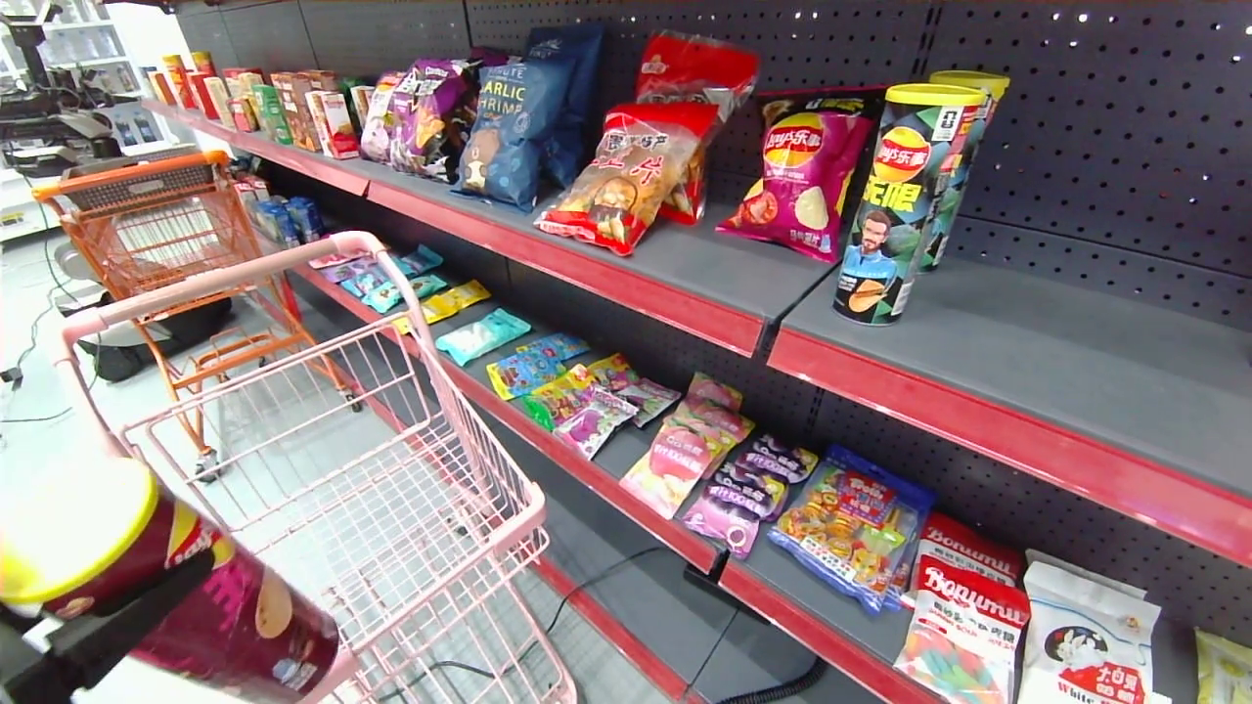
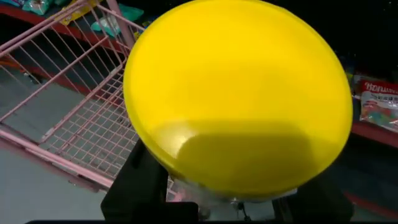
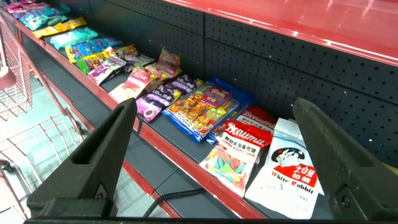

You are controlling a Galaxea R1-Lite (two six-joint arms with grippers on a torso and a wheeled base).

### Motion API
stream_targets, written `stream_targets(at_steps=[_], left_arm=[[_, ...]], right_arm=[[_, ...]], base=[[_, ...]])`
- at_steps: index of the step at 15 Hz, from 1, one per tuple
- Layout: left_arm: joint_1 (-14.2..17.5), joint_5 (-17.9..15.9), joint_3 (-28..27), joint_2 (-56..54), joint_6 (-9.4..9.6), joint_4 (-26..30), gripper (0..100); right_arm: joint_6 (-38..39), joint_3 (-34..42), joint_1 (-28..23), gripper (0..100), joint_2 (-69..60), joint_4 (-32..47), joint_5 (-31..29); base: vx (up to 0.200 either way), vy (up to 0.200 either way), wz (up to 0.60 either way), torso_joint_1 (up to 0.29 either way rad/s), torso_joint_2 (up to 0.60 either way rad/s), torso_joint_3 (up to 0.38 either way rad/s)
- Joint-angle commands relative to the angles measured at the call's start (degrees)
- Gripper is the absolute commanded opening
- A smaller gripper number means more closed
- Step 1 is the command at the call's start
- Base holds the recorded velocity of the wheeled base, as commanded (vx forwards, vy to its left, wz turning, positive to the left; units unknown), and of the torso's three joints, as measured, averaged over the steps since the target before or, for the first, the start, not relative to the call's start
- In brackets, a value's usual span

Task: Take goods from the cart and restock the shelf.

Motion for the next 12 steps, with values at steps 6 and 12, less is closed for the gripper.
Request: stream_targets(at_steps=[6, 12], left_arm=[[0.0, 3.4, -3.7, -21.8, 0.44, 12.9, 0], [0.0, 3.5, -3.0, -22.4, 0.35, 12.9, 0]], right_arm=[[0.0, 0.0, 0.0, 100, 0.1, 0.0, 0.0], [0.1, 0.0, 0.0, 100, 0.1, 0.0, 0.0]], base=[[0.0, 0.0, 0.0, 0.098, -0.27, -0.162], [0.0, 0.0, 0.0, 0.233, -0.57, -0.342]])
